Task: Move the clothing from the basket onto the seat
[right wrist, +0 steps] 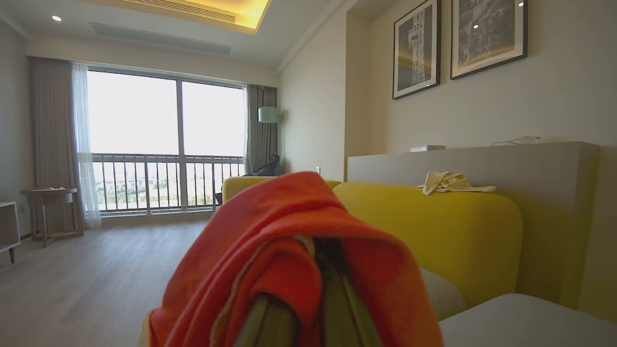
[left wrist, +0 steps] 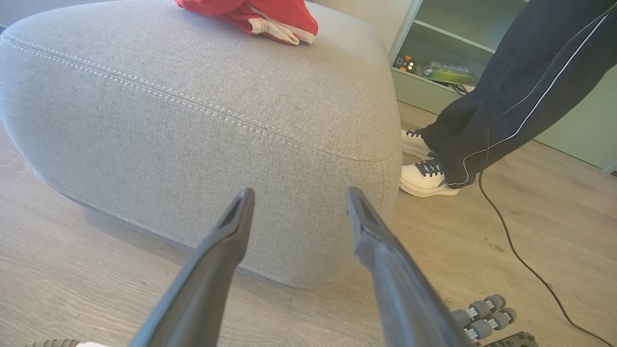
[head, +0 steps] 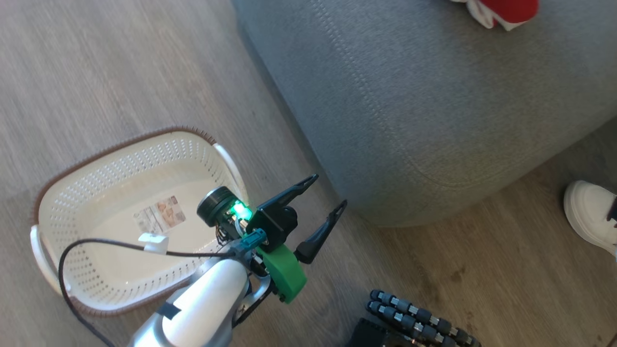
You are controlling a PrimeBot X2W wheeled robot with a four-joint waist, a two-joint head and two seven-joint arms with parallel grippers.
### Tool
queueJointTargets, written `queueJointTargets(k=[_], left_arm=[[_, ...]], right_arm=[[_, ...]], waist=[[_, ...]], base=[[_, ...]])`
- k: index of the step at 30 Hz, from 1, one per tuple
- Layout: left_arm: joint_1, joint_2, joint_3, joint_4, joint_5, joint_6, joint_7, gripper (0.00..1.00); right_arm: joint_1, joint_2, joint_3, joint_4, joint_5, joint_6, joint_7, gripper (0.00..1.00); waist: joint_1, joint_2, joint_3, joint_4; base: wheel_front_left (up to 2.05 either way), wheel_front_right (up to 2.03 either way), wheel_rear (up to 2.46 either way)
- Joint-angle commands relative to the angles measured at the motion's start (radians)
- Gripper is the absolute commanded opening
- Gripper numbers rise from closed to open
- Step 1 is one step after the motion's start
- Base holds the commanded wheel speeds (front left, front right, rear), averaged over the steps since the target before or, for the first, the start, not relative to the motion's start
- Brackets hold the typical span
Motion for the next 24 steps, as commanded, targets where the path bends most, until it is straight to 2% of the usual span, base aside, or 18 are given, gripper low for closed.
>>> queueJointTargets(k=[1,4,5,11,16,21,24], left_arm=[[-0.032,0.003,0.015,-0.034,0.011,-0.001,-0.005,1.00],[-0.042,0.011,0.013,-0.036,0.013,-0.001,-0.005,1.00],[-0.042,0.011,0.013,-0.036,0.013,-0.001,-0.005,1.00],[-0.051,0.029,0.012,-0.041,0.017,-0.001,-0.005,1.00],[-0.053,0.045,0.019,-0.043,0.024,-0.001,-0.005,1.00],[-0.057,0.050,0.022,-0.049,0.031,-0.001,-0.005,1.00],[-0.066,0.046,0.029,-0.054,0.033,-0.001,-0.005,1.00]], right_arm=[[-0.051,-0.034,-0.014,0.027,-0.014,0.007,-0.006,0.00],[-0.103,-0.070,-0.041,0.149,-0.057,0.007,-0.006,0.00],[-0.103,-0.070,-0.041,0.149,-0.057,0.007,-0.006,0.00],[-0.171,-0.101,-0.038,0.470,-0.136,0.007,-0.006,0.00],[-0.229,-0.104,-0.074,0.664,-0.168,0.007,0.002,0.00],[-0.289,-0.109,-0.102,0.708,-0.194,0.007,-0.001,0.00],[-0.314,-0.139,-0.184,0.614,-0.212,0.007,-0.005,0.00]], waist=[[-0.0001,0.0000,0.024,0.022],[-0.0001,0.0000,0.049,0.039],[-0.0001,0.0000,0.049,0.039],[-0.0001,0.0000,0.099,0.067],[-0.0001,0.0000,0.138,0.087],[-0.0001,0.0000,0.170,0.107],[-0.0001,0.0000,0.189,0.124]], base=[[0.00,0.00,0.00],[0.00,0.00,0.00],[0.00,0.00,0.00],[0.00,0.00,0.00],[0.00,0.00,0.00],[0.00,0.00,0.00],[0.00,0.00,0.00]])
